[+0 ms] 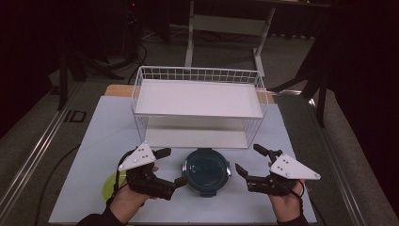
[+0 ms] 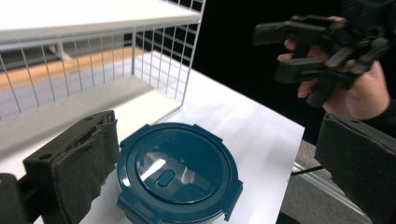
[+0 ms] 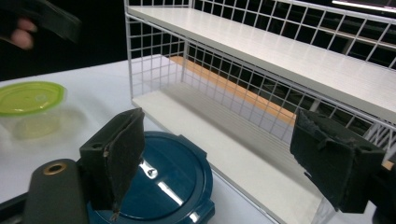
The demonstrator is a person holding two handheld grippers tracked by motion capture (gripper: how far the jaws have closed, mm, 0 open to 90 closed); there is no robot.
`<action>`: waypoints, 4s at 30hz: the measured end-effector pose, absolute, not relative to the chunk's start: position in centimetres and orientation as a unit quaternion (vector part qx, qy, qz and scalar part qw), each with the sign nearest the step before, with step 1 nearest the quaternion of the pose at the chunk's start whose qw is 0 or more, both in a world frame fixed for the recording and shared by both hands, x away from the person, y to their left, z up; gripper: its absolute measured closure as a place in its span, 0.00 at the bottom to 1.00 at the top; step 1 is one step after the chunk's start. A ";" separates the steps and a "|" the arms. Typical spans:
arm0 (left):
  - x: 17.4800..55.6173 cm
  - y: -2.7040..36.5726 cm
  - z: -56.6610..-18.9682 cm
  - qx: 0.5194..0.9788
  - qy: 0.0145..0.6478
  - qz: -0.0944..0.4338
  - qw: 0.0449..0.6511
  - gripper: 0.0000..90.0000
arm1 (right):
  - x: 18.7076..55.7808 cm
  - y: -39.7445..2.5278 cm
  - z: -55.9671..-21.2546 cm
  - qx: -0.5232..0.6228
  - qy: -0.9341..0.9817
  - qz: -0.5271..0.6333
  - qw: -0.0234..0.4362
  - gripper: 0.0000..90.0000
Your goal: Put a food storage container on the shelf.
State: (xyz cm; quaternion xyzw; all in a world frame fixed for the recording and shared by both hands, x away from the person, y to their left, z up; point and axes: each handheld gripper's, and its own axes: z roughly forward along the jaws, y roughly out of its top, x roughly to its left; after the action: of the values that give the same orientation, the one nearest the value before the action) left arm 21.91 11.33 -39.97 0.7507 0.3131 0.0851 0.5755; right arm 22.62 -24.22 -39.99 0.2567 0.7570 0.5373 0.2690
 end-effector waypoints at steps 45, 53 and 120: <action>30.2 10.7 -50.8 0.686 0.581 -0.191 0.395 0.36 | 25.2 -24.7 -43.2 0.332 0.791 0.502 0.111 0.12; 30.4 11.2 -51.3 0.661 0.579 -0.240 0.412 0.56 | 25.3 -24.8 -43.4 0.335 0.793 0.498 0.103 0.12; 27.6 9.9 -48.2 0.721 0.510 -0.172 0.437 0.63 | 28.7 -25.8 -49.3 0.501 0.715 0.453 -0.180 0.61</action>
State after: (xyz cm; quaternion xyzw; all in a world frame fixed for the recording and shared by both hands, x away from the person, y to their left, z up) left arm 27.58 9.91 -48.17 0.7210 0.5101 -0.1717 0.4365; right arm 28.66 -25.85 -49.31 0.5011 0.7148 0.4534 -0.1799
